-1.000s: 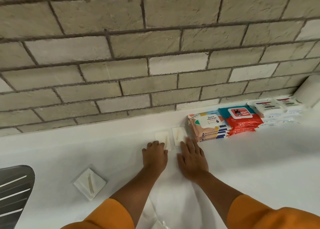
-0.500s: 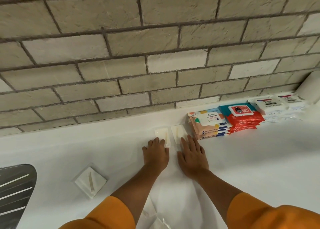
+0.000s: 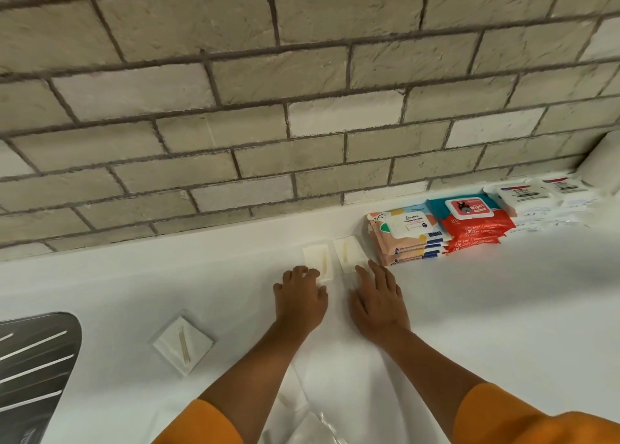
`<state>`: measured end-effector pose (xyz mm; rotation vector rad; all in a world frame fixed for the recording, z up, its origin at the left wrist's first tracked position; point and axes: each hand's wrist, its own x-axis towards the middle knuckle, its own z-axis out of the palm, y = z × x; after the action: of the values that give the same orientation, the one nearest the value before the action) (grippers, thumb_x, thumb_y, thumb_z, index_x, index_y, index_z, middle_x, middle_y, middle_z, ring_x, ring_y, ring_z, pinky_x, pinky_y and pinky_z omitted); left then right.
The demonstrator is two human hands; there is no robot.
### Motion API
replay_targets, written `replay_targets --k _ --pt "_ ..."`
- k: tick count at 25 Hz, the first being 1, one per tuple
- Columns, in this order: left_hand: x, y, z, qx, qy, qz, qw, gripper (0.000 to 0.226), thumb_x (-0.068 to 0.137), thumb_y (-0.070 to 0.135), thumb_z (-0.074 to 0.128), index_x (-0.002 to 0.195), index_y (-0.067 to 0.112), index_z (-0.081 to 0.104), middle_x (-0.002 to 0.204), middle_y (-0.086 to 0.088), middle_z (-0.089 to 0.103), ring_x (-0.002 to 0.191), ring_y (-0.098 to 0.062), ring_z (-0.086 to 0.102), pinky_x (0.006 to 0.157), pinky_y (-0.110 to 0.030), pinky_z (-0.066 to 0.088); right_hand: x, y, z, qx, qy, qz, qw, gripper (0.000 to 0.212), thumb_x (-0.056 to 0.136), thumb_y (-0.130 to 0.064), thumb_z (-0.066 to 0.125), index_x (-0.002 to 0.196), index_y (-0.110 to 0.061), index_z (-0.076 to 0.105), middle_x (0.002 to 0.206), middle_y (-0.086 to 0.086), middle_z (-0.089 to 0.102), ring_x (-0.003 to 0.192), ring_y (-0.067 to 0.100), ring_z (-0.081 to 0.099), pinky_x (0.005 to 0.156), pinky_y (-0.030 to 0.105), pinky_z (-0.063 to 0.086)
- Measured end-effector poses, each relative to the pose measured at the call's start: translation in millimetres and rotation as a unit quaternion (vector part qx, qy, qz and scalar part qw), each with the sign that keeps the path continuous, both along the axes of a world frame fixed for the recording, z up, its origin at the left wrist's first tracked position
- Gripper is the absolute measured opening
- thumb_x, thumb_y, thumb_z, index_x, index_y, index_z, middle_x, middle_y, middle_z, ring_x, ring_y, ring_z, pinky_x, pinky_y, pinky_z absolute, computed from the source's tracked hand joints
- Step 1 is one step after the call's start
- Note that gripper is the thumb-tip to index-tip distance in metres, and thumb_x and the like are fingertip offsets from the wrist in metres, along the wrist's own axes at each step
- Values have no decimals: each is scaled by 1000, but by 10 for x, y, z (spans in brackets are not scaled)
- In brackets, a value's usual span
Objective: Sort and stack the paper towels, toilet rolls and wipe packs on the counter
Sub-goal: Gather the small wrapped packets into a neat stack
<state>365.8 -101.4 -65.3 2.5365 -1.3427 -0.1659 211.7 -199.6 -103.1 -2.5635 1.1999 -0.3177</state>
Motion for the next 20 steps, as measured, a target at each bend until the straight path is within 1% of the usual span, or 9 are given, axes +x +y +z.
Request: replay_targets --k 3,6,9,11,13,14,15,17,20 --pt "-47 248 52 -67 50 17 996 33 95 35 53 124 25 64 129 4 62 122 -21 53 100 -37 44 -144 149 -11 -14 -58 10 998 50 88 -31 48 136 -16 54 140 12 54 127 37 49 100 51 51" --pt "-211 614 61 -126 114 30 985 20 92 30 60 107 24 71 109 5 70 107 -19 60 95 -29 46 -334 428 -69 -35 -91 50 994 39 81 -28 51 114 -19 70 116 3 67 107 31 59 86 43 53" --pt "-394 1032 -12 -146 143 32 978 4 84 21 68 86 23 71 85 7 69 87 -18 64 79 -26 48 -467 756 -77 -10 -121 62 991 31 80 -28 52 104 -23 73 102 -3 71 94 24 64 77 40 54" --pt "-490 1304 -33 -141 159 36 976 7 82 19 69 86 25 72 82 11 68 81 -12 61 76 -27 50 -541 990 -71 14 -139 71 988 22 80 -31 57 97 -27 71 95 -10 69 87 17 65 75 39 52" --pt "-552 1575 -9 -136 187 43 972 12 84 18 69 88 29 72 79 16 66 74 -4 60 72 -21 48 -587 1232 -56 46 -127 92 987 13 82 -39 59 90 -33 68 89 -19 63 85 9 61 78 36 49" --pt "-576 1703 5 -130 204 44 969 15 84 16 70 87 31 72 76 16 65 72 -5 60 70 -17 47 -614 1342 -46 56 -108 105 987 12 83 -44 59 86 -35 66 86 -20 61 84 8 59 79 35 47" --pt "-600 1829 6 -124 217 42 967 20 84 14 71 85 33 70 73 16 64 71 -6 61 67 -13 46 -642 1435 -22 68 -85 117 987 16 84 -49 57 85 -35 64 84 -19 59 85 8 58 81 34 45" --pt "-625 2073 -24 -117 226 41 966 28 81 12 74 80 39 66 71 15 63 73 -6 61 65 -12 45 -681 1557 89 96 -40 141 985 30 83 -63 52 90 -36 64 89 -19 58 93 8 56 89 34 40" --pt "-661 2354 -126 -115 156 25 981 13 78 32 74 86 38 65 86 20 60 83 -4 56 78 -21 46 -745 1637 261 125 47 157 979 63 70 -85 49 110 -38 60 106 -22 52 108 6 48 100 32 31"
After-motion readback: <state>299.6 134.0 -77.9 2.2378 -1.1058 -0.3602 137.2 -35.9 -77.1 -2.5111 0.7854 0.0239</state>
